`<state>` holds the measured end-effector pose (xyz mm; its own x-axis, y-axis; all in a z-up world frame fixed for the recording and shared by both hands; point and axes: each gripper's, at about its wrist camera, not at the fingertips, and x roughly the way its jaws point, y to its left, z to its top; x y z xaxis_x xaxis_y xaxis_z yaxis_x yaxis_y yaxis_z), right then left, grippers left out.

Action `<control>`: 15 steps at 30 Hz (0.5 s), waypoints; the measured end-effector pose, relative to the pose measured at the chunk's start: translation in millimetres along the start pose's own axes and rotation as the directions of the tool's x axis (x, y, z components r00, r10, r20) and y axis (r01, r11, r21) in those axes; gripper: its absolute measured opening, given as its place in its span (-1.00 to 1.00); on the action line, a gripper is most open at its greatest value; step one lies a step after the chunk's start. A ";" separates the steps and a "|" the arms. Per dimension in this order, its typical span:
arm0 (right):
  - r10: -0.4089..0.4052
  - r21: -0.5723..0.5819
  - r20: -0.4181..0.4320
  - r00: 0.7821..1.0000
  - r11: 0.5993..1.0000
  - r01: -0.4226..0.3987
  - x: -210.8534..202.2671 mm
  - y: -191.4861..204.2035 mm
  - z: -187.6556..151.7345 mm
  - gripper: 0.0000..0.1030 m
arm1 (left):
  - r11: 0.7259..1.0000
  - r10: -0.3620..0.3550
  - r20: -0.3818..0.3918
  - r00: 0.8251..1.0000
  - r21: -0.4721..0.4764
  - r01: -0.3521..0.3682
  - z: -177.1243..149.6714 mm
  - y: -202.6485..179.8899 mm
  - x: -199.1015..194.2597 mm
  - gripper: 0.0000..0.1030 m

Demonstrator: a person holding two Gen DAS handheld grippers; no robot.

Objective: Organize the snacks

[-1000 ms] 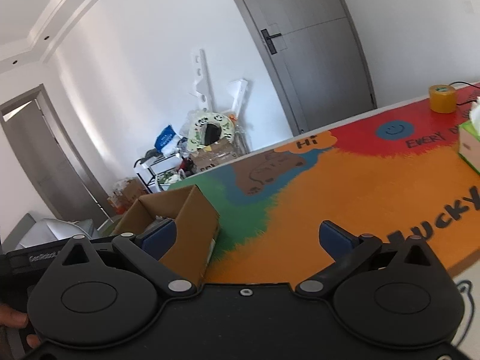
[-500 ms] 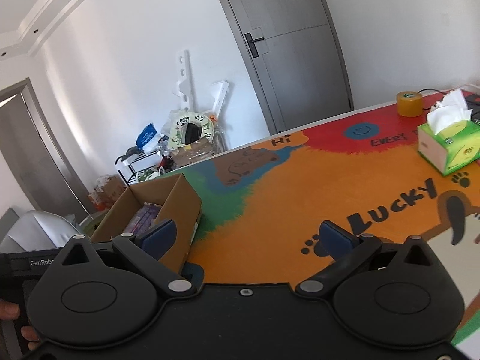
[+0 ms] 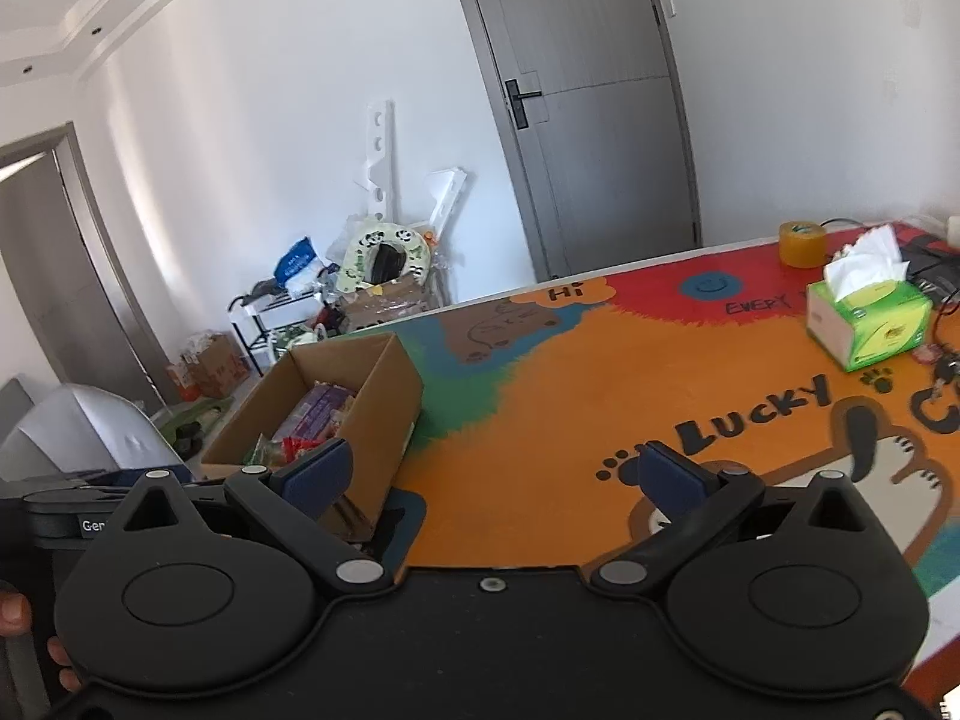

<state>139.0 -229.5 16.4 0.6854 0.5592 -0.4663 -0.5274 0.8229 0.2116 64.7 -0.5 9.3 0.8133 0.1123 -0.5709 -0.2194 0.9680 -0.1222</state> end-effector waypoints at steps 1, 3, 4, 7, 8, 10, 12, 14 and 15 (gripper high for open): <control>-0.008 -0.012 0.003 1.000 1.000 0.008 -2.5 1.8 -1.1 1.00 | 1.000 -0.001 0.004 1.000 0.005 0.001 -1.1 -1.1 -1.5 0.99; -0.021 -0.034 0.003 1.000 0.999 0.021 -6.8 5.2 -4.0 1.00 | 1.000 -0.014 0.009 1.000 0.008 0.014 -3.0 -0.8 -4.1 0.99; -0.018 -0.040 0.001 1.000 0.999 0.018 -7.3 6.2 -5.3 1.00 | 1.000 -0.021 0.008 1.000 0.010 0.021 -4.3 -1.3 -4.8 0.99; 0.003 -0.040 -0.005 1.000 0.999 -0.004 -7.3 7.7 -6.0 1.00 | 0.999 -0.017 0.013 1.000 0.033 0.017 -5.5 1.1 -8.7 0.99; 0.003 -0.040 -0.004 1.000 0.999 -0.003 -6.9 8.5 -5.7 1.00 | 0.999 -0.013 0.016 1.000 0.036 0.012 -5.1 1.3 -9.2 0.99; -0.007 -0.046 0.001 1.000 0.999 0.007 -6.1 10.7 -6.5 1.00 | 0.999 -0.012 0.018 1.000 0.034 0.011 -5.8 3.4 -11.0 0.99; -0.009 -0.054 -0.002 1.000 0.998 0.008 -5.3 12.8 -9.0 1.00 | 0.999 -0.009 0.015 1.000 0.033 0.009 -6.4 5.4 -11.8 0.99; -0.010 -0.059 -0.016 1.000 0.998 0.009 -4.3 15.1 -11.1 1.00 | 0.999 -0.003 0.016 1.000 0.034 0.003 -6.9 7.0 -11.3 0.99; -0.008 -0.061 -0.020 1.000 0.998 0.006 -4.1 15.6 -11.4 1.00 | 0.999 0.001 0.015 1.000 0.032 -0.002 -7.3 8.6 -11.3 0.99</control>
<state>122.2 -220.2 11.8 0.6794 0.5509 -0.4846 -0.5525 0.8187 0.1561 49.7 4.9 8.7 0.8212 0.1172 -0.5584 -0.2036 0.9744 -0.0950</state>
